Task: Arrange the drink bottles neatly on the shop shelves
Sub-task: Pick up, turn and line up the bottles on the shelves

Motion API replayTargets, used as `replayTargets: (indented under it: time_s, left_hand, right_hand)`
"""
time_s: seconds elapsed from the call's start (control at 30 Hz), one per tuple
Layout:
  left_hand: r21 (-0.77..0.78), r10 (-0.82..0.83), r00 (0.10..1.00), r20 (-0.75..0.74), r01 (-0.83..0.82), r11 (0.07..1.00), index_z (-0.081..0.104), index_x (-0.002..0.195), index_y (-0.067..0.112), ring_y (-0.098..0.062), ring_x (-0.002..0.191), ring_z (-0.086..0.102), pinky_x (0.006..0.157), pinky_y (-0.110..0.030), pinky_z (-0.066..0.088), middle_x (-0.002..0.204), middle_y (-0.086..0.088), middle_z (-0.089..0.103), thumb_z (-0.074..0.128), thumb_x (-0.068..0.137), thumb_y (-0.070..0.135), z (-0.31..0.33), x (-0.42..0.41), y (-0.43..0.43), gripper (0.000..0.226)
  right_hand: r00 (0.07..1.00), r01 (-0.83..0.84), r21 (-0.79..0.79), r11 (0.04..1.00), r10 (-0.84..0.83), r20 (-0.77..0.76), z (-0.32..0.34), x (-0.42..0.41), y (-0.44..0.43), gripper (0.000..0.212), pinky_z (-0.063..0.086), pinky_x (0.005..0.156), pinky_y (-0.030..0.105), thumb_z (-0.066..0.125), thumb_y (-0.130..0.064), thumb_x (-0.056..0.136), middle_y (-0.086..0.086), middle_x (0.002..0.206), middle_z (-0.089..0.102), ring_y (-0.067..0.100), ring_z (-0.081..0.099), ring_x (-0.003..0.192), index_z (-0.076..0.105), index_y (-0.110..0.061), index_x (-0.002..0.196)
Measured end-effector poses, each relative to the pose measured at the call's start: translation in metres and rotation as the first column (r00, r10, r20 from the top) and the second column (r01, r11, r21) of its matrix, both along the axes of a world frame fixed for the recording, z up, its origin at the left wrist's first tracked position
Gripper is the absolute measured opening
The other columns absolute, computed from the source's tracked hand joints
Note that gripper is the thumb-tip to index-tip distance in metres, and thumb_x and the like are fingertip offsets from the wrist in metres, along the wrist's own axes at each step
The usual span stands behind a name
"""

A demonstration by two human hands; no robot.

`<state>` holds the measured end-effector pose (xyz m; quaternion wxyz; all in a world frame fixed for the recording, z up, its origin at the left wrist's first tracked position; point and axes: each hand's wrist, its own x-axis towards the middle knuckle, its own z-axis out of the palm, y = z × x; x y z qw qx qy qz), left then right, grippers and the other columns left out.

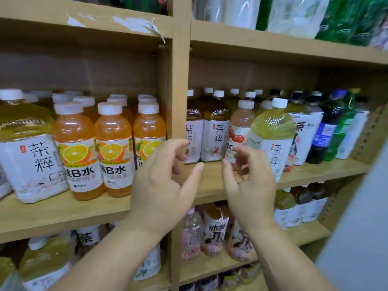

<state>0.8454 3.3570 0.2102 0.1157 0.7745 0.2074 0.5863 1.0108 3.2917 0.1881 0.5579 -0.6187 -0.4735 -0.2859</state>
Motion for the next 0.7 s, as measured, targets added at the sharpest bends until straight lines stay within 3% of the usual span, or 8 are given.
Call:
replayTargets:
  time_s: [0.07,0.13,0.2,0.33,0.43,0.53,0.63,0.7]
  left_hand:
    - [-0.076,0.000,0.996,-0.087,-0.007,0.997,0.054,0.128,0.030,-0.006,0.081,0.058,0.068,-0.024,0.051,0.101,0.013,0.059,0.073,0.087,0.039,0.004,0.025,-0.006,0.046]
    - [-0.103,0.013,0.989,-0.146,-0.028,0.994,0.053,0.130,0.030,-0.003,0.087,0.056,0.075,-0.017,0.046,0.109,0.014,0.057,0.073,0.085,0.042,0.006,0.052,-0.009,0.051]
    - [-0.158,0.010,0.983,-0.183,-0.040,0.987,0.050,0.136,0.031,-0.006,0.101,0.058,0.086,-0.023,0.049,0.122,0.012,0.057,0.073,0.087,0.042,0.009,0.081,-0.008,0.056]
    - [-0.332,-0.027,0.976,-0.215,-0.047,0.942,0.043,0.145,0.029,-0.013,0.120,0.055,0.100,-0.037,0.051,0.138,0.008,0.051,0.073,0.090,0.039,0.010,0.131,0.003,0.063]
    - [-0.420,-0.032,0.980,-0.197,-0.055,0.906,0.043,0.144,0.029,-0.014,0.123,0.054,0.100,-0.039,0.050,0.141,0.007,0.049,0.070,0.092,0.037,0.005,0.162,0.013,0.059]
    - [-0.446,-0.003,0.983,-0.182,-0.080,0.892,0.049,0.138,0.027,-0.011,0.116,0.053,0.091,-0.030,0.045,0.130,0.008,0.053,0.068,0.094,0.036,0.001,0.184,0.021,0.049]
    - [-0.466,0.024,0.985,-0.172,-0.103,0.879,0.052,0.130,0.025,-0.010,0.108,0.054,0.084,-0.025,0.041,0.123,0.008,0.057,0.072,0.091,0.032,-0.002,0.199,0.025,0.045]
    - [-0.486,0.045,0.986,-0.162,-0.120,0.865,0.052,0.131,0.023,-0.013,0.110,0.058,0.084,-0.027,0.044,0.123,0.005,0.061,0.076,0.087,0.032,-0.005,0.209,0.028,0.051]
  right_hand:
    - [0.994,0.106,0.021,0.994,-0.107,0.015,0.006,0.031,-0.011,0.038,0.041,0.101,0.025,0.079,-0.021,0.085,0.006,0.109,0.059,0.024,0.055,0.105,0.063,-0.012,0.117]
    - [0.980,0.197,0.028,0.980,-0.197,-0.007,0.012,0.057,-0.018,0.053,0.044,0.104,0.047,0.081,-0.032,0.080,0.010,0.123,0.053,0.028,0.048,0.117,0.059,-0.015,0.125]
    - [0.966,0.240,-0.062,0.969,-0.244,-0.080,0.017,0.077,-0.022,0.076,0.041,0.107,0.057,0.081,-0.048,0.074,0.012,0.142,0.041,0.029,0.038,0.132,0.049,-0.024,0.138]
    - [0.971,0.090,-0.258,0.962,-0.142,-0.190,0.015,0.104,-0.018,0.116,0.029,0.117,0.048,0.068,-0.077,0.063,0.011,0.163,0.015,0.030,0.019,0.150,0.008,-0.043,0.157]
    - [0.974,-0.063,-0.269,0.961,0.000,-0.227,0.008,0.118,-0.013,0.123,0.026,0.100,0.022,0.081,-0.057,0.072,0.007,0.158,0.026,0.017,0.029,0.141,-0.009,-0.050,0.156]
    - [0.976,-0.096,-0.202,0.975,0.053,-0.210,0.000,0.129,-0.015,0.122,0.024,0.090,0.006,0.084,-0.043,0.075,0.003,0.148,0.032,0.012,0.032,0.131,-0.008,-0.050,0.156]
    - [0.978,-0.101,-0.105,0.989,0.079,-0.195,-0.006,0.147,-0.028,0.125,0.045,0.105,0.037,0.084,-0.034,0.073,0.005,0.144,0.030,0.027,0.039,0.138,-0.011,-0.059,0.151]
    - [0.980,-0.079,-0.087,0.993,0.061,-0.191,-0.008,0.162,-0.038,0.126,0.047,0.101,0.039,0.084,-0.034,0.073,-0.002,0.137,0.029,0.027,0.044,0.131,-0.012,-0.061,0.150]
